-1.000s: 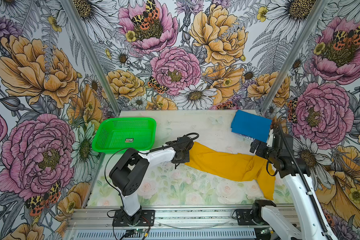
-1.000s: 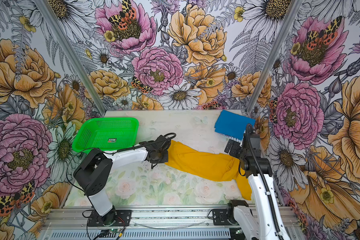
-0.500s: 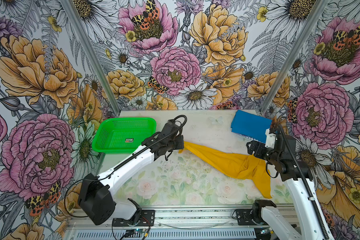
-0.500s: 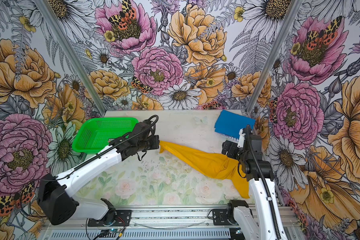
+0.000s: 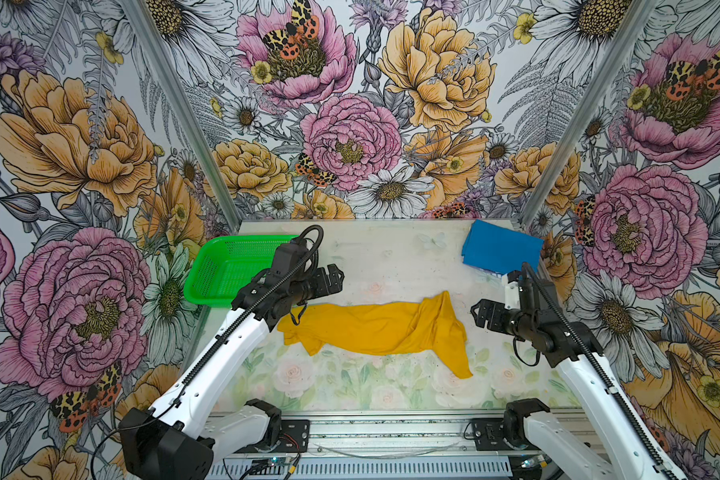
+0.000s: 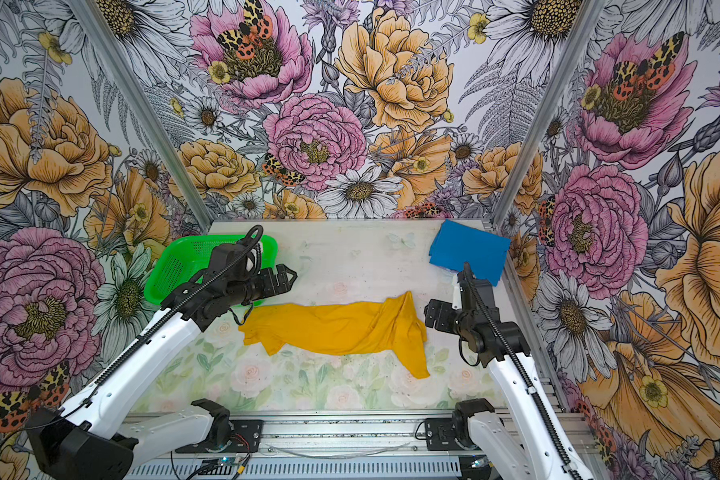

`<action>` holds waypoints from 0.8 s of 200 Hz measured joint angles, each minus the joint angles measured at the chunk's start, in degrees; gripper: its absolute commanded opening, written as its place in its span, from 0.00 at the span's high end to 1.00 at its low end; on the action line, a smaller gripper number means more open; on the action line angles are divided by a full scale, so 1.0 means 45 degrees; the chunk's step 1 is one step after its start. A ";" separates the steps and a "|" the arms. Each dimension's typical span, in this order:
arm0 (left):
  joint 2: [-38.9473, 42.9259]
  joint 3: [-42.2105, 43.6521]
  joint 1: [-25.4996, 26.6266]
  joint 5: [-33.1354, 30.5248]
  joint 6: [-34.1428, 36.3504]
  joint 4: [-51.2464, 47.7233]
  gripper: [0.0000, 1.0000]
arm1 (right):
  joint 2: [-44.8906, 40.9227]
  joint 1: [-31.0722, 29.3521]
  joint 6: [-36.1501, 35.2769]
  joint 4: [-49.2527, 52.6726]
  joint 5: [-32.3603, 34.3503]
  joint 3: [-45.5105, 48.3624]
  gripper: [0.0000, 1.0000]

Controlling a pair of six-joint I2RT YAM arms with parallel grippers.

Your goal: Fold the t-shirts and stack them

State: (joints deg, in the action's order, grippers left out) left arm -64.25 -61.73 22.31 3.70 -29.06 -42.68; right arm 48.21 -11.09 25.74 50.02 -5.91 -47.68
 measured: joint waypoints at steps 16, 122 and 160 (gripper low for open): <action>0.0568 0.0520 0.0000 -0.0170 -0.0228 -0.0398 0.01 | 0.0607 -0.1268 0.0651 0.0049 0.0418 0.0000 0.08; 0.4090 0.3050 -0.0015 -0.0432 -0.1719 -0.1481 0.01 | 0.4430 -0.6164 0.4172 -0.1098 0.3075 0.2594 0.45; 0.3609 0.3055 -0.0175 -0.0432 -0.1632 -0.1515 0.01 | 0.5353 -0.6232 0.4274 -0.1715 0.3264 0.2637 0.45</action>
State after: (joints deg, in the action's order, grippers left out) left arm -48.01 -47.99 21.52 1.76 -36.40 -49.50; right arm 72.29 -39.13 44.97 42.30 8.78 -35.81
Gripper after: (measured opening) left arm 0.988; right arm 0.546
